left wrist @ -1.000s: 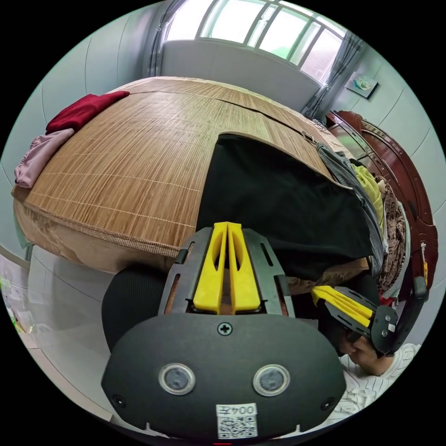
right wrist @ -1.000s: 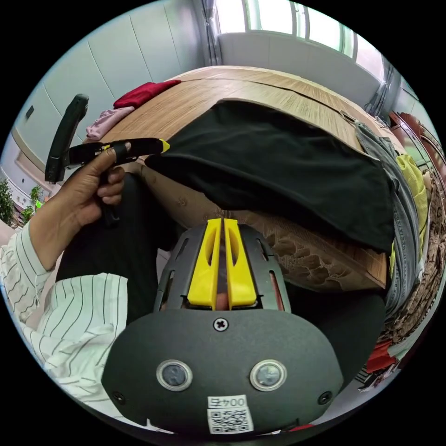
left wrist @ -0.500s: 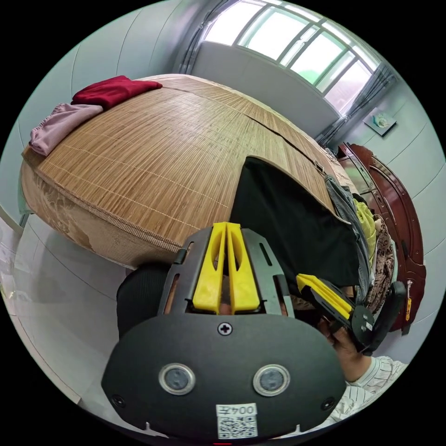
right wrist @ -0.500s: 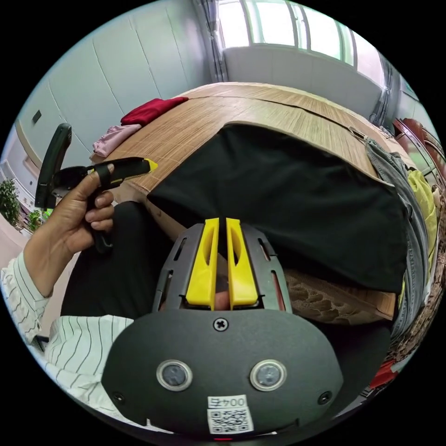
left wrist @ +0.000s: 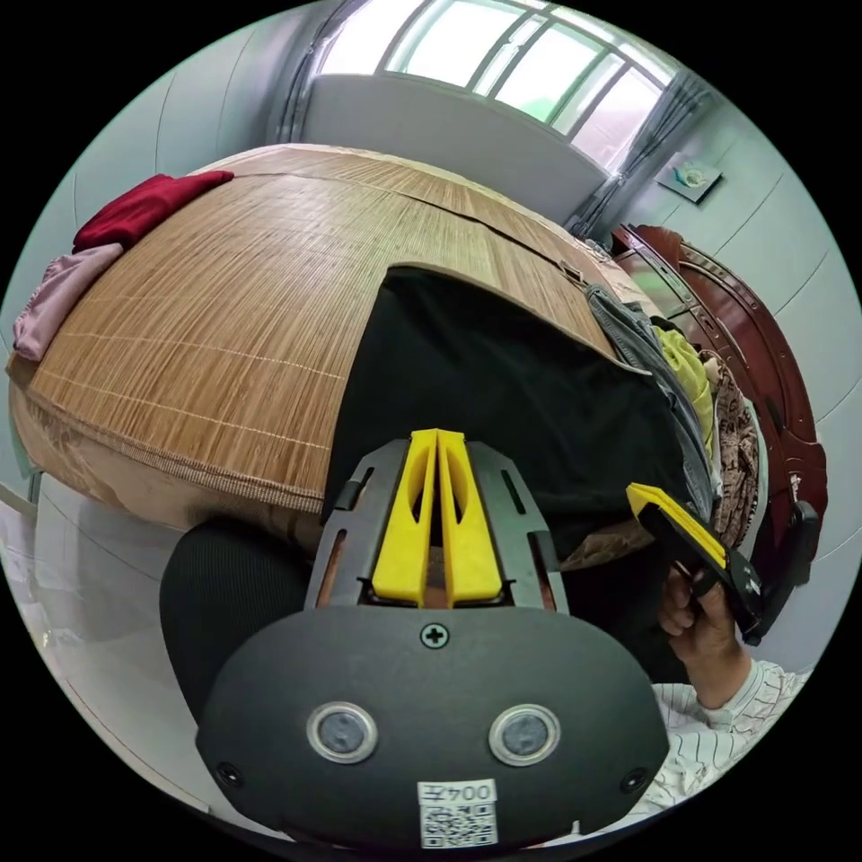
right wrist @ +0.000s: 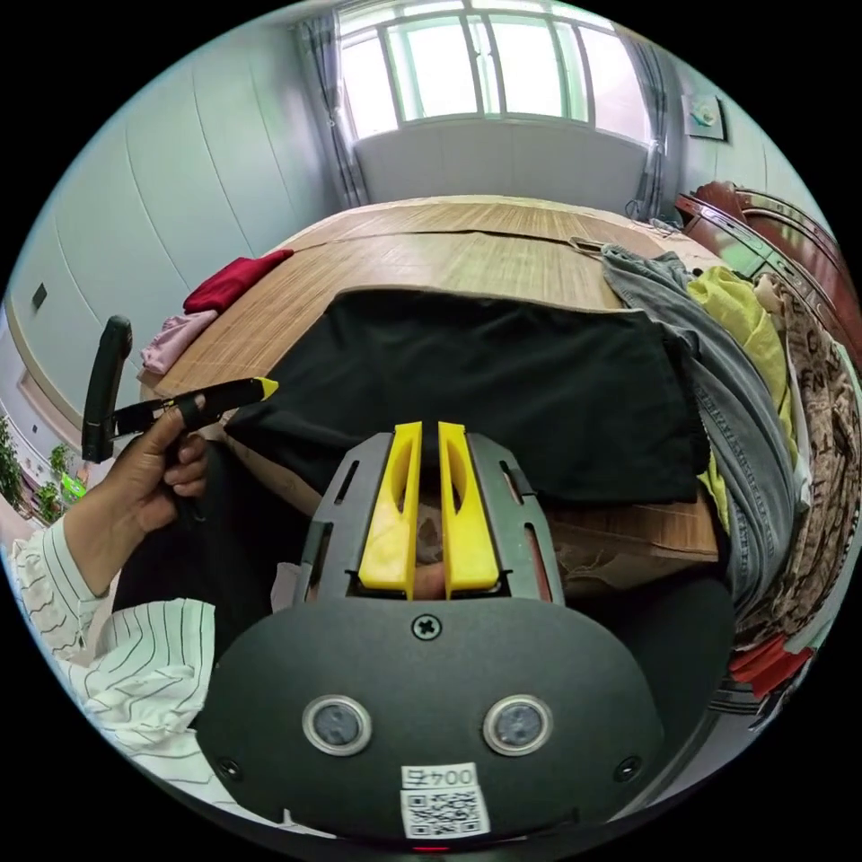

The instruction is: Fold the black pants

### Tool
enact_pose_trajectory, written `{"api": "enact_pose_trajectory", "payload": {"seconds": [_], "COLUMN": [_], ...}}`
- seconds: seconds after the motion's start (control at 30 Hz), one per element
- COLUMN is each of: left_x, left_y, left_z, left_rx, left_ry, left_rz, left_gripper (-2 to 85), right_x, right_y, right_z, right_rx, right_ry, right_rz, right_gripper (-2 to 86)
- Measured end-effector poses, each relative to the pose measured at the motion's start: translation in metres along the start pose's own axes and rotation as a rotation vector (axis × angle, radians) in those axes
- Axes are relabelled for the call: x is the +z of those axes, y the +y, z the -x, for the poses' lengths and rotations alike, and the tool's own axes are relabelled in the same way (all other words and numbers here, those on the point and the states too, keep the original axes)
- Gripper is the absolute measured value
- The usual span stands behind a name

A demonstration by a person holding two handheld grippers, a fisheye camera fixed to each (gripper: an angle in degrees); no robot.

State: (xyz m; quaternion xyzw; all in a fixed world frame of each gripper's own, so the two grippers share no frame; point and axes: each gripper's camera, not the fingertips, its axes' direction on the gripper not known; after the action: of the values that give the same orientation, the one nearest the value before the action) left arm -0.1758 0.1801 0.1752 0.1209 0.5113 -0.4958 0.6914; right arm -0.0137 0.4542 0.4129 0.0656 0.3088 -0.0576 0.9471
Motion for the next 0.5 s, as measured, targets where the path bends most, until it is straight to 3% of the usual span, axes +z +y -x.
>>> {"api": "enact_pose_trajectory", "payload": {"seconds": [0.1,0.3,0.4,0.5], "left_x": [0.02,0.006,0.005,0.017], "left_y": [-0.007,-0.02,-0.032,-0.043], "left_z": [-0.001,-0.035,-0.08,-0.137], "left_rx": [-0.022,-0.032,0.052,0.167], "left_ry": [-0.018,0.077,0.152,0.225], "left_rz": [0.089,-0.002,-0.044,-0.041], "left_gripper": [0.2,0.1,0.1,0.1], "right_x": [0.027,-0.011,-0.023,-0.022], "right_y": [0.017,0.041,0.06,0.094], "right_z": [-0.039,-0.118,-0.181,-0.252], "right_rx": [0.062,0.192,0.375,0.638], "right_ry": [-0.007,-0.039,-0.117,-0.321], "right_rz": [0.151,-0.057,-0.108,-0.158], "right_gripper": [5.0,6.2,8.1,10.8]}}
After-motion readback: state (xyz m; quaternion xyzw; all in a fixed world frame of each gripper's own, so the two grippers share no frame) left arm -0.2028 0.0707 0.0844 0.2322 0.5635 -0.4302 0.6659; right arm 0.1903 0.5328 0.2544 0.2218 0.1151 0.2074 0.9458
